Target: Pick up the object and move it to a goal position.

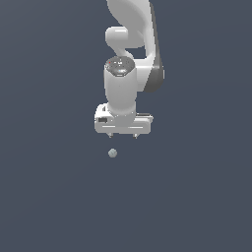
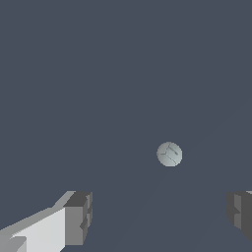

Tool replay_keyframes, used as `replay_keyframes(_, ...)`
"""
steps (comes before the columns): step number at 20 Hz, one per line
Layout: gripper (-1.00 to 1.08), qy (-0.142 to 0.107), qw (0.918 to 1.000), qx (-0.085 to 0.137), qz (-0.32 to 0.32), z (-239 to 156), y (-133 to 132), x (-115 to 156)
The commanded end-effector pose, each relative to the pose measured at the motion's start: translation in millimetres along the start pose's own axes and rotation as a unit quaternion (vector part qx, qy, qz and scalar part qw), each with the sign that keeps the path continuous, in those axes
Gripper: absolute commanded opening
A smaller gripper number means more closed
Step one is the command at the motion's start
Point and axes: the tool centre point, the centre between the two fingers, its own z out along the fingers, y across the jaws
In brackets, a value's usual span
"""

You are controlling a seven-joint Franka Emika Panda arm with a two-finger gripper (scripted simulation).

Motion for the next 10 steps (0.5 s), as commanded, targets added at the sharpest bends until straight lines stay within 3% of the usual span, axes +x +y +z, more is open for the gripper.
replay_keyframes(1, 1.0, -0.002, 0.9998, 0.001, 0.02, 9, 4, 1)
replay_keyframes(10, 1.0, -0.009, 0.9901, -0.001, 0.14, 60, 30, 2)
